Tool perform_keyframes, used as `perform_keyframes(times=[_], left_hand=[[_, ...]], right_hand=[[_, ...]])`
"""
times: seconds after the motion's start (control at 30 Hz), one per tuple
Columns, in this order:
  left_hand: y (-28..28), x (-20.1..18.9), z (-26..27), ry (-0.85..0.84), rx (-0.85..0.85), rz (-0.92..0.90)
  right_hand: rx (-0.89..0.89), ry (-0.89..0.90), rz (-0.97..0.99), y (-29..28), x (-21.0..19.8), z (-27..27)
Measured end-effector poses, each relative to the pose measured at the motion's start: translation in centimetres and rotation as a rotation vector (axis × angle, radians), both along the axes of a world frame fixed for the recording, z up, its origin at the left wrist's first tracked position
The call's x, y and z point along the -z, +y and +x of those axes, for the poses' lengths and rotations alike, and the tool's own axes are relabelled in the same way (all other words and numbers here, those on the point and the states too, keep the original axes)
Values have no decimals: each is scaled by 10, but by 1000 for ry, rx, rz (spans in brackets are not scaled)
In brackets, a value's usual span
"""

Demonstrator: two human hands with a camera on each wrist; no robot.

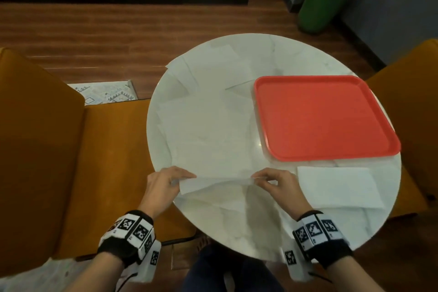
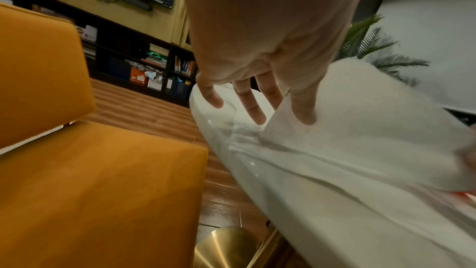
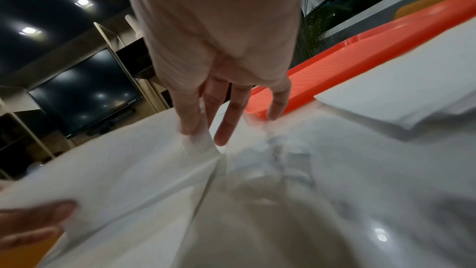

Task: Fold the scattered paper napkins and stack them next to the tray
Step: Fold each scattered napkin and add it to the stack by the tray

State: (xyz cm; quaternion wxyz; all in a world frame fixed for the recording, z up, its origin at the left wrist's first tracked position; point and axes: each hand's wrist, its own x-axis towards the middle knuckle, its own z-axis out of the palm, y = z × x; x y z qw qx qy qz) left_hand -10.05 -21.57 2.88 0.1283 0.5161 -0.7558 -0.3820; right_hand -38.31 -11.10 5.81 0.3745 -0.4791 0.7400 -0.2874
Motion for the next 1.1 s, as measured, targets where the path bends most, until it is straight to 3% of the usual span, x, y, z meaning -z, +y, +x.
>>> perform_keyframes(times=[0.13, 0.4, 0.47, 0.57, 0.67, 0.77, 0.83, 1.0, 1.1], left_hand=[[-4, 1, -3, 97, -144, 147], [-20, 2, -12, 11, -231, 203], [-15, 2, -14, -80, -253, 144], [-2, -8, -17, -160, -335, -95], [9, -8, -21, -146, -151, -297], [13, 11, -27, -291, 157, -245], [15, 27, -22, -444, 271, -174], [15, 46, -14, -487, 272, -179], [14, 46, -16, -460, 263, -158]], right_hand=[[4, 21, -63, -32, -8, -4], [-68, 195, 20, -105, 6, 3], [-57, 271, 63, -107, 7, 7], [-60, 468, 31, -96, 2, 18], [-189, 461, -56, -81, -5, 54], [-519, 349, 42, -60, 5, 104], [-626, 289, 111, -47, 22, 124], [-669, 472, 164, -27, 47, 98], [-565, 523, 221, -14, 46, 57]])
